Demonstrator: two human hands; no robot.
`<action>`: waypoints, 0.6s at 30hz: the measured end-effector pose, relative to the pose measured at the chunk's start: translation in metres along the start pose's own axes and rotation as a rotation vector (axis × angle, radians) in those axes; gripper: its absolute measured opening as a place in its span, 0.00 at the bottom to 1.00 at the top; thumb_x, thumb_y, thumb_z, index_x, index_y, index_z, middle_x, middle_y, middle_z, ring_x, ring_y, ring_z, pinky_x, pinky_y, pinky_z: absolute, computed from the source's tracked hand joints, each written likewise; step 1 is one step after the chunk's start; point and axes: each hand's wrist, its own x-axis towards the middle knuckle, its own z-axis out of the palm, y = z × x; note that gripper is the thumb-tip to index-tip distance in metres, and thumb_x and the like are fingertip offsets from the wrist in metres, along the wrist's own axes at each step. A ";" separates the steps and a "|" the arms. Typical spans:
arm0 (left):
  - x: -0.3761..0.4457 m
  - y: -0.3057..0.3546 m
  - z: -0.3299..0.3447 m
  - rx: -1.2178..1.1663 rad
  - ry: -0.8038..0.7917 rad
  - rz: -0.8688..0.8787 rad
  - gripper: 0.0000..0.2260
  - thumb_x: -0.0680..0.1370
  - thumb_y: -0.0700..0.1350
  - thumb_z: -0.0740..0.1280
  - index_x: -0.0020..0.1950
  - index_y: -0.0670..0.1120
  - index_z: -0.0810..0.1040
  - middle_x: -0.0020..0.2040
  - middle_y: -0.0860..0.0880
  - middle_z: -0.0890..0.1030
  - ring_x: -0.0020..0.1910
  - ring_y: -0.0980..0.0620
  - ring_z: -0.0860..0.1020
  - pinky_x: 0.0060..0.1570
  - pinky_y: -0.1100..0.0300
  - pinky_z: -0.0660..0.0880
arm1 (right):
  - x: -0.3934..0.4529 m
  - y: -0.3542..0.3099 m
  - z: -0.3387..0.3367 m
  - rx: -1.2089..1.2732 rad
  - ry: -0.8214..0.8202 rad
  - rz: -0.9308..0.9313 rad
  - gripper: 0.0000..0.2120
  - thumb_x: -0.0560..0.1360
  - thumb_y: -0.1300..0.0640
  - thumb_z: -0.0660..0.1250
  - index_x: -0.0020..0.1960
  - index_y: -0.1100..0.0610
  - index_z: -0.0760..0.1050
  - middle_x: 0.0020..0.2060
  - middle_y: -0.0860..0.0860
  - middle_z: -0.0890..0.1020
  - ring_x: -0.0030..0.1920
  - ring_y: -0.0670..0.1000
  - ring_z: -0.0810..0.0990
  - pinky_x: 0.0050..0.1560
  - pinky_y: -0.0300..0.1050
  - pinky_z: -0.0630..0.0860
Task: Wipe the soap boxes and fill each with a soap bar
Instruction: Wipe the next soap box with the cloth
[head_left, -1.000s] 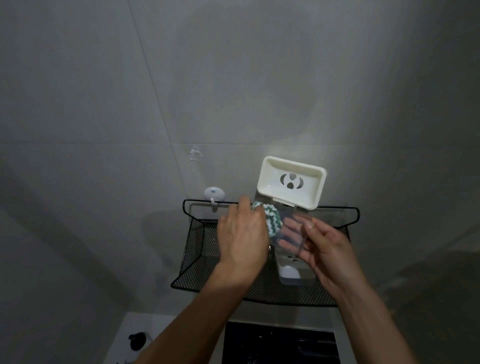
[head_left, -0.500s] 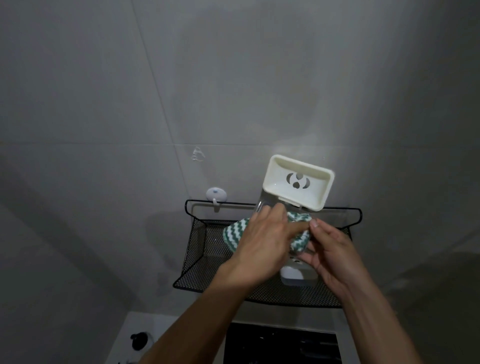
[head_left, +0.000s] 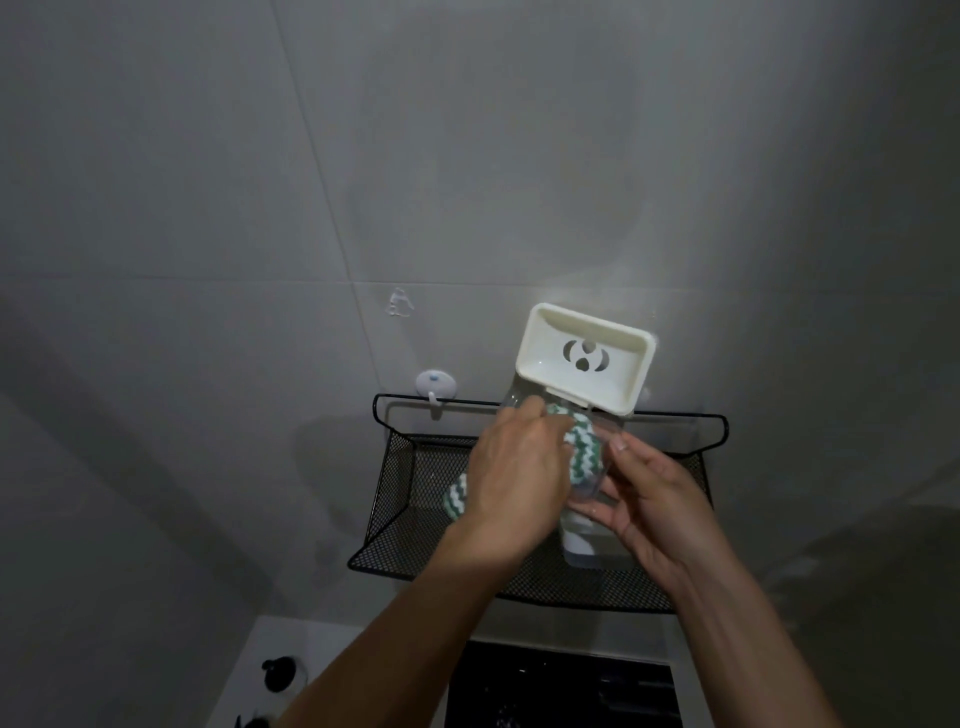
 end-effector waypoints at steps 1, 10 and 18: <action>0.000 0.003 0.001 -0.019 -0.035 0.044 0.11 0.81 0.45 0.62 0.61 0.50 0.80 0.49 0.50 0.73 0.50 0.49 0.72 0.49 0.55 0.70 | 0.001 0.000 0.000 0.002 0.005 -0.003 0.15 0.82 0.58 0.61 0.64 0.62 0.78 0.58 0.63 0.84 0.54 0.57 0.85 0.49 0.55 0.84; 0.005 -0.003 -0.002 -0.054 -0.280 0.154 0.14 0.82 0.48 0.60 0.64 0.61 0.77 0.44 0.54 0.65 0.51 0.52 0.64 0.49 0.53 0.59 | -0.001 -0.006 -0.004 0.006 0.055 -0.042 0.17 0.82 0.58 0.61 0.67 0.64 0.75 0.60 0.61 0.83 0.57 0.58 0.84 0.57 0.57 0.81; -0.001 -0.010 -0.004 0.173 -0.245 0.395 0.18 0.81 0.56 0.52 0.60 0.59 0.79 0.43 0.54 0.61 0.47 0.54 0.59 0.43 0.54 0.53 | -0.001 -0.013 -0.006 -0.024 0.112 -0.020 0.15 0.83 0.61 0.59 0.66 0.64 0.74 0.57 0.58 0.85 0.54 0.56 0.86 0.43 0.52 0.85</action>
